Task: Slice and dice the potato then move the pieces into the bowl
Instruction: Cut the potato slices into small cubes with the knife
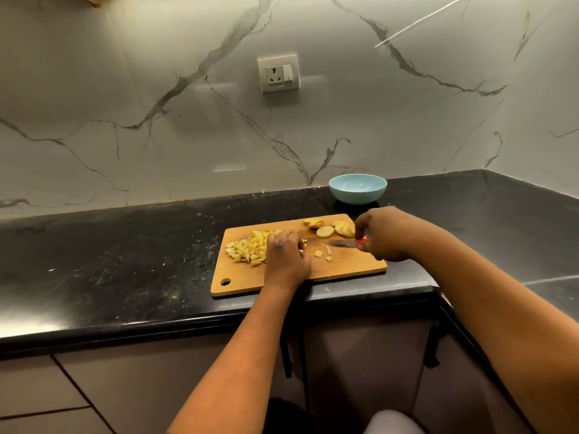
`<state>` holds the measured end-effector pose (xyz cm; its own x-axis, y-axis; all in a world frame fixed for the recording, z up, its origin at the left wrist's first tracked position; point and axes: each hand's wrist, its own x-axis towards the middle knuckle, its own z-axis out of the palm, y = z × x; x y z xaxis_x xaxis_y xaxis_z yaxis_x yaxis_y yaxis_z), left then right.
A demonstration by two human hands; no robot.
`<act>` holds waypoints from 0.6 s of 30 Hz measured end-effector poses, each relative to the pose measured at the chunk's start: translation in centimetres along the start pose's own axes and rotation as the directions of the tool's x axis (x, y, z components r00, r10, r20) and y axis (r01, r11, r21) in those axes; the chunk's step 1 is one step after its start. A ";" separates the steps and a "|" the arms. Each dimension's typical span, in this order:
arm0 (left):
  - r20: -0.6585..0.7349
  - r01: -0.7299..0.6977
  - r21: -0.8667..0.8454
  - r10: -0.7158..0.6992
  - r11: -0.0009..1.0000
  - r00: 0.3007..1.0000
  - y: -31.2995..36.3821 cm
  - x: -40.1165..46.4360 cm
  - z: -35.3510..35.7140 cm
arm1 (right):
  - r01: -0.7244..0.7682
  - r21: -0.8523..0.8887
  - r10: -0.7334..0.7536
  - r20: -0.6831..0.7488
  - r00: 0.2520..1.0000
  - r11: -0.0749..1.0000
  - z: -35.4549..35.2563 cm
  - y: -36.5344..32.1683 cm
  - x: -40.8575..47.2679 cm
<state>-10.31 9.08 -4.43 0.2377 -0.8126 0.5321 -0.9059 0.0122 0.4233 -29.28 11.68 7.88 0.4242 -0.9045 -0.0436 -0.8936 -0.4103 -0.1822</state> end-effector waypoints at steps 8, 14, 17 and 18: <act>0.321 -0.248 0.024 0.227 0.969 0.920 1.1 1.7 0.1 | -0.033 -0.023 0.032 -0.042 0.999 0.999 1.2 0.5 1.5; 0.530 -0.274 0.005 0.230 0.962 0.816 1.7 3.6 -0.2 | -0.069 -0.025 0.067 -0.079 0.995 0.997 1.3 1.5 2.1; 0.488 -0.281 0.013 0.240 0.960 0.839 1.5 3.9 -0.3 | -0.072 -0.019 0.071 -0.072 0.995 0.997 1.3 1.6 2.3; 0.464 -0.285 0.032 0.238 0.958 0.853 1.4 3.9 -0.2 | -0.073 -0.021 0.072 -0.067 0.995 0.997 1.3 1.6 2.3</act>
<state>-10.61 6.05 -1.56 -0.1760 -0.9608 0.2142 -0.9468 0.2248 0.2305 -29.52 9.13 6.19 0.3482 -0.9374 0.0097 -0.9251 -0.3453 -0.1581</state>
